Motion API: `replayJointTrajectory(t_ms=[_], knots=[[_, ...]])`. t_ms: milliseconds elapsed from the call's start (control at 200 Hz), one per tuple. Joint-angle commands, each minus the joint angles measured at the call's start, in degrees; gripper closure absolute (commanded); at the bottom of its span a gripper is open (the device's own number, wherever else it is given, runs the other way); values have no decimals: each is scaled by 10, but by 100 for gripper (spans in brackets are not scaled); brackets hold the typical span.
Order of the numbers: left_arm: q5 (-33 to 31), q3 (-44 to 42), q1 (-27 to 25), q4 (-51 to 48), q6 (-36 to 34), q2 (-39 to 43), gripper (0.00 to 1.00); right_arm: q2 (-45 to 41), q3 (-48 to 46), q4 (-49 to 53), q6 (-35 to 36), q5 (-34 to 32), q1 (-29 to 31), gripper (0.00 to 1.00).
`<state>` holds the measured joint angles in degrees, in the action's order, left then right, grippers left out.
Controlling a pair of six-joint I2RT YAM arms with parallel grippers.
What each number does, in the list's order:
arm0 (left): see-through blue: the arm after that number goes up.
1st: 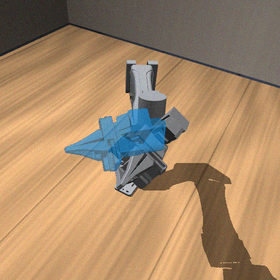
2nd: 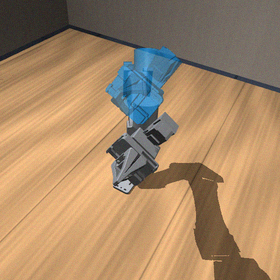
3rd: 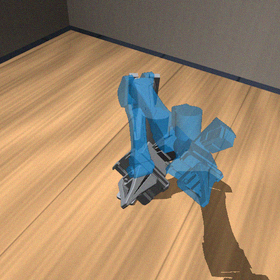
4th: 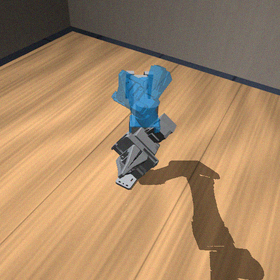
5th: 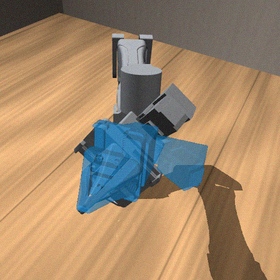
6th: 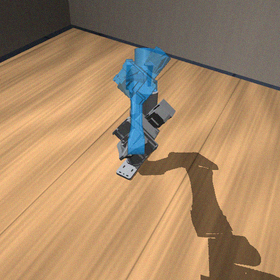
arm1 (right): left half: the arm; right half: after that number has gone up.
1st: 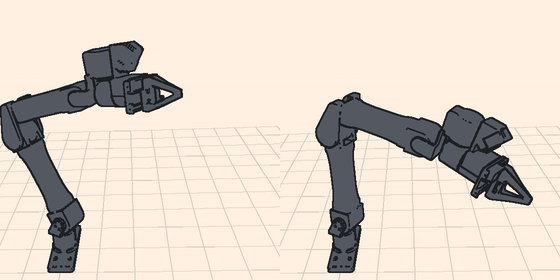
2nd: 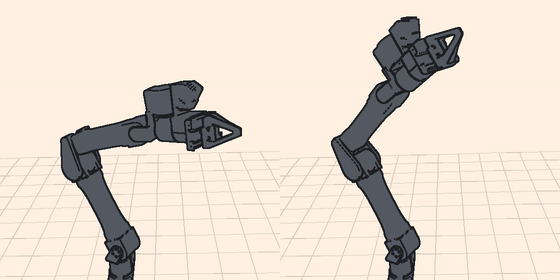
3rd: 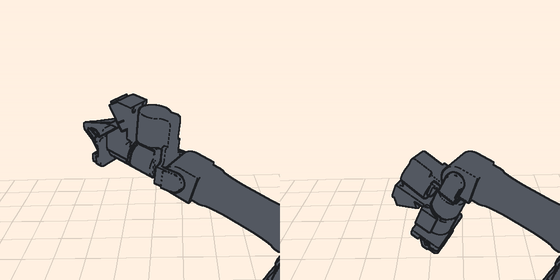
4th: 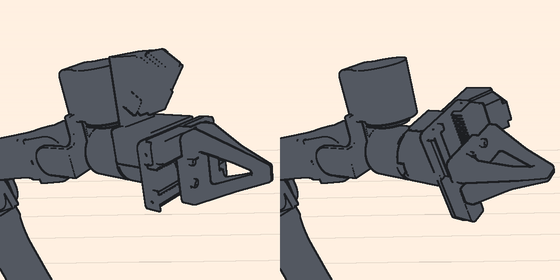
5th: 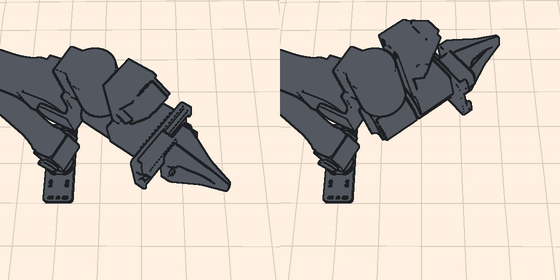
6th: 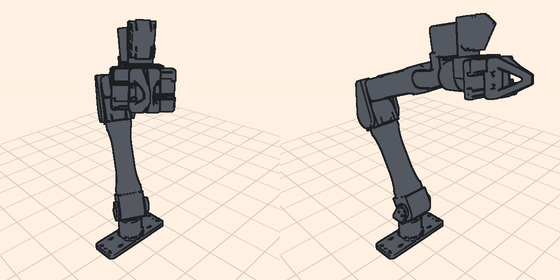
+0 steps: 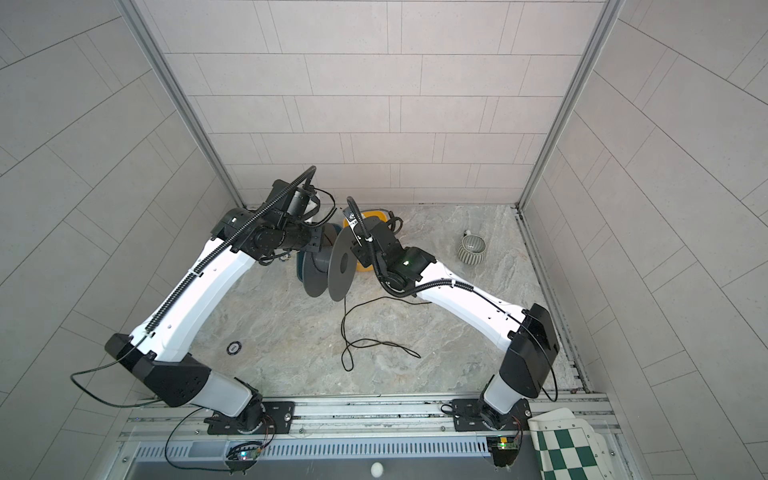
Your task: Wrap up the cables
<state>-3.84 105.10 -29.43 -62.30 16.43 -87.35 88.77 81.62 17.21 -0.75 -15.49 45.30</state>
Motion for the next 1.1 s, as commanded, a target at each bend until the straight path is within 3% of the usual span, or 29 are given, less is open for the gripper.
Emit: replayJointTrajectory(t_ms=[0, 140, 455, 776, 1096], knots=[[-12, 36, -2, 8, -3, 5, 100, -67, -52, 3, -59, 57, -17, 40], [-5, 46, -2, 3, 2, 4, 100, -151, -174, -32, -82, 107, -19, 20], [23, 49, -2, 16, 10, 16, 100, -238, -415, -223, -127, 250, -19, 21], [43, 44, -2, 21, 25, 31, 100, -114, -506, -452, -214, 366, 0, 28], [49, 46, -2, 20, 32, 35, 100, 14, -497, -624, -295, 390, 38, 40]])
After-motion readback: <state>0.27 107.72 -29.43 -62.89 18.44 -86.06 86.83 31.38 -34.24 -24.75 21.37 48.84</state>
